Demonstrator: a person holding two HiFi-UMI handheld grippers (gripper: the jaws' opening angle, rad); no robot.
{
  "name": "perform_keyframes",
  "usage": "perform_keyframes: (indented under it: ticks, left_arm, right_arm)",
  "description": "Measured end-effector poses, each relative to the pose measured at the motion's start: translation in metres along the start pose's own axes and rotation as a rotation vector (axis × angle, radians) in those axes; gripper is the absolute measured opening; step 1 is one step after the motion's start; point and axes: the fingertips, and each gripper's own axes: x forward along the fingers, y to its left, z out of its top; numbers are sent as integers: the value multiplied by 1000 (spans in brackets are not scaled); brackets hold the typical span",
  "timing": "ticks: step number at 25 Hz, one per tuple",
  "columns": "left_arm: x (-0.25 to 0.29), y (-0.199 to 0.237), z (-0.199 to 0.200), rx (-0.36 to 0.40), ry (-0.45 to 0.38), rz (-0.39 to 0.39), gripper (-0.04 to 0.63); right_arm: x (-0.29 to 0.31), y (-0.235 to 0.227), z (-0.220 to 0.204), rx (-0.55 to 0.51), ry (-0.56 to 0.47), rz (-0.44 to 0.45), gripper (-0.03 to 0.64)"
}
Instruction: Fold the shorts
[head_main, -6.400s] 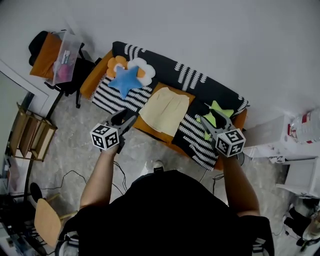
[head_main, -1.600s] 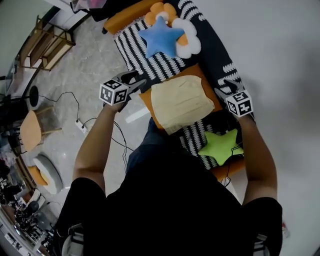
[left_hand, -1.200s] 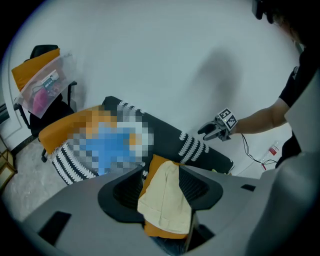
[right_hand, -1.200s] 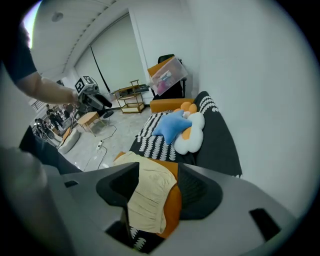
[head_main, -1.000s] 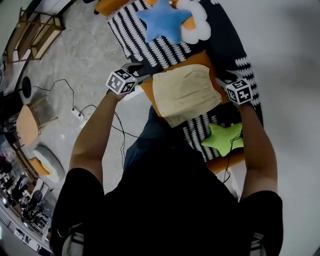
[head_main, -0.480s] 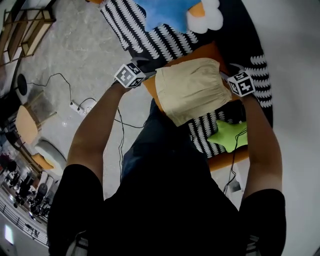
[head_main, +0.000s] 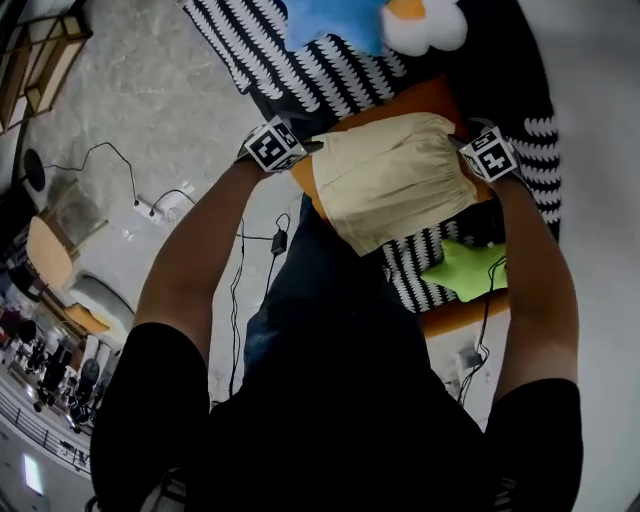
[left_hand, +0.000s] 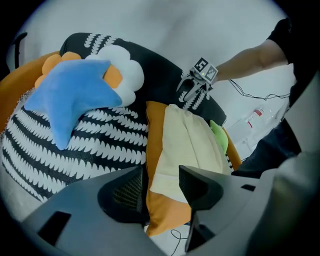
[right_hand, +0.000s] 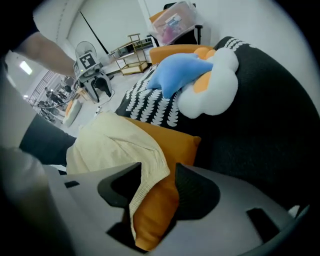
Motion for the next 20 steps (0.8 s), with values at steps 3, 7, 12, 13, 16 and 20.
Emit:
perform_keyframes:
  ticks: [3, 7, 12, 13, 16, 20]
  left_arm:
    - [12, -4, -6, 17, 29, -27, 242]
    - [24, 10, -9, 12, 42, -51, 262]
    - [49, -3, -18, 56, 87, -119, 284]
    - [50, -5, -19, 64, 98, -139, 284]
    - [47, -5, -29, 73, 140, -219, 258]
    - [44, -4, -36, 93, 176, -273, 149]
  right_arm:
    - [5, 2, -2, -16, 47, 15, 221]
    - [17, -4, 8, -111, 105, 27, 213]
    - [33, 3, -11, -201, 177, 94, 210]
    - [33, 3, -11, -224, 191, 101, 210]
    - [39, 8, -2, -273, 225, 137, 197]
    - [48, 8, 1, -289, 246, 171, 151]
